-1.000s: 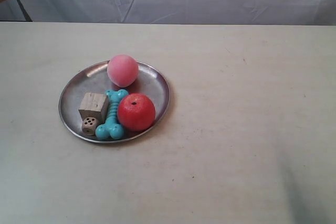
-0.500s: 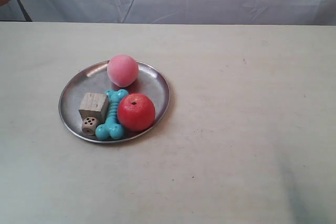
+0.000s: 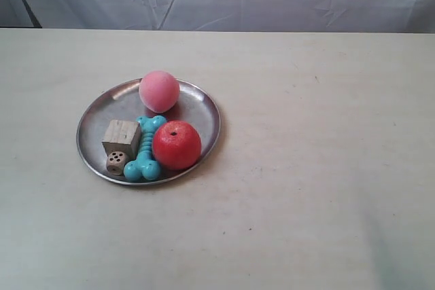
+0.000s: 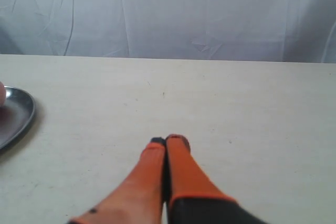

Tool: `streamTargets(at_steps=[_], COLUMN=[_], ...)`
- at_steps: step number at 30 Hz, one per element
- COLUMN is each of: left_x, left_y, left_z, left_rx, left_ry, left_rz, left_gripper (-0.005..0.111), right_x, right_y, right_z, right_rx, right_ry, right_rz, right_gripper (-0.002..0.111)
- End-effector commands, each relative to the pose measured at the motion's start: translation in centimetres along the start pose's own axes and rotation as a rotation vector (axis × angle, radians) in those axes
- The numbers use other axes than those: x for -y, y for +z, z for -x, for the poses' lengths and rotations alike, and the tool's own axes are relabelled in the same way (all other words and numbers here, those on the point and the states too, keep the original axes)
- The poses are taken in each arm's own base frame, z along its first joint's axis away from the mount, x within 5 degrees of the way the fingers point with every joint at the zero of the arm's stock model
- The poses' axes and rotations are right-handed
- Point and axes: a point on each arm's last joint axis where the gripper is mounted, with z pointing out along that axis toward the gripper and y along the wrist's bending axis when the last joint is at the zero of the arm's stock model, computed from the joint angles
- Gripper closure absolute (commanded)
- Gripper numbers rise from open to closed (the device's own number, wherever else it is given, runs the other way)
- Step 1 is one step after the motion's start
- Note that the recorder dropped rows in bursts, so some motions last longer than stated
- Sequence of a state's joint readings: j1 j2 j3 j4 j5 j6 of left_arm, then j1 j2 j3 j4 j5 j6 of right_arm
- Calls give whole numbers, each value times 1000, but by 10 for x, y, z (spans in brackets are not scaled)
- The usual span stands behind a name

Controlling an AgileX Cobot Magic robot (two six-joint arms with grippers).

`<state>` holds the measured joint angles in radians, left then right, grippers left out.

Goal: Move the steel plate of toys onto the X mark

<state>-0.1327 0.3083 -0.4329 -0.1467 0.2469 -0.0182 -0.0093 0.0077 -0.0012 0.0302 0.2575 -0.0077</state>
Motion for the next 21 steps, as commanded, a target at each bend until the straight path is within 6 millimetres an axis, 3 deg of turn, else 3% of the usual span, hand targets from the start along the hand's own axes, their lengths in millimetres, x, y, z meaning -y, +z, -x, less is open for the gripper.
streamTargets(at_steps=[1,5,13,21], left_x=[-7,-14,-25,-33], left_y=[-12,-16,-17,-9], left_z=[-20,-36,-49,-91], left_rx=[134,64,-5,-89], left_ry=[186,169,254,244], left_rz=[42,133,279,278], left_gripper=[106,106,106,106], right_x=[0,0,0,0], right_y=[0,0,0,0], right_z=[0,0,0,0], right_rx=[9,9,12,12], right_ry=[1,1,11,11], right_rz=[-6,-6,-5,-5], right_gripper=[108,108,108,108])
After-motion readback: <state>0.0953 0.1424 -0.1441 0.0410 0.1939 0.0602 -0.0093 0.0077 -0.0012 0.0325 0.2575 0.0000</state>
